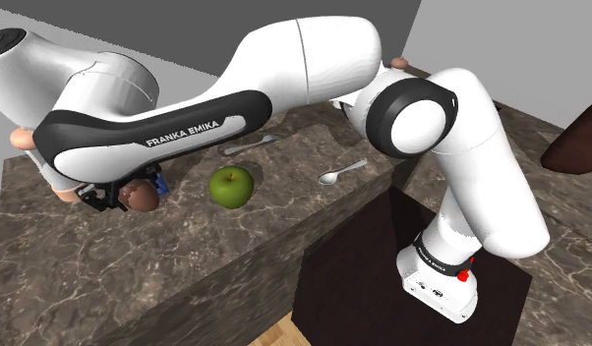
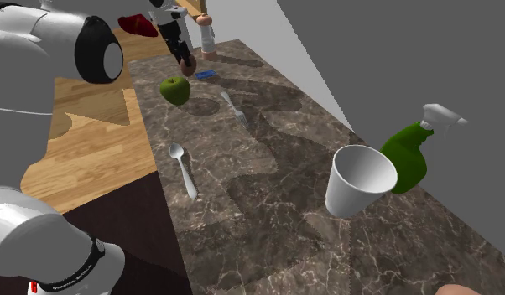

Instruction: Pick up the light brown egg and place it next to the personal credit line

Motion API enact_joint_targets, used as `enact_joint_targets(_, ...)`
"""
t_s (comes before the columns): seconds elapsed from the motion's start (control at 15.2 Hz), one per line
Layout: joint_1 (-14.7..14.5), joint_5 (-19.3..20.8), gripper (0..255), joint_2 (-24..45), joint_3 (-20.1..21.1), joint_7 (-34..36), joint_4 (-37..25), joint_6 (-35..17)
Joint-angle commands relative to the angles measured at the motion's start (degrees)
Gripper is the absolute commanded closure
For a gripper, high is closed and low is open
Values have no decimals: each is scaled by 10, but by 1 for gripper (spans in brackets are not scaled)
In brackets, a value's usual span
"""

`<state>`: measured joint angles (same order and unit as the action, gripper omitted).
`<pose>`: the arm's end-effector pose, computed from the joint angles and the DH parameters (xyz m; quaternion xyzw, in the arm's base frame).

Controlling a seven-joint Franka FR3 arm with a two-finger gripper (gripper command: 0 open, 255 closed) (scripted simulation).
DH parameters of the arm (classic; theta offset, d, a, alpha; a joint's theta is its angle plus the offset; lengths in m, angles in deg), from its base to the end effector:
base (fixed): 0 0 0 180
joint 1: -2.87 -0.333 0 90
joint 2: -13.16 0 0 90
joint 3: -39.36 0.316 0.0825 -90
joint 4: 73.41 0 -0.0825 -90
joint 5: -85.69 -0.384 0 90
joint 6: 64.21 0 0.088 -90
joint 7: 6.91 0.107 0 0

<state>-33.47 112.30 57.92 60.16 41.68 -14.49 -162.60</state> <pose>0.5150 0.5508 0.3961 0.9922 0.0682 0.0634 0.0835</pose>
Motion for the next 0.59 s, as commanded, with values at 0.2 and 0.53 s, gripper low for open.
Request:
enact_joint_targets(0.2,-1,-1,255,7,0,-1,0,1)
enact_joint_targets(0.53,1,-1,0,8,0,-4,-4,3)
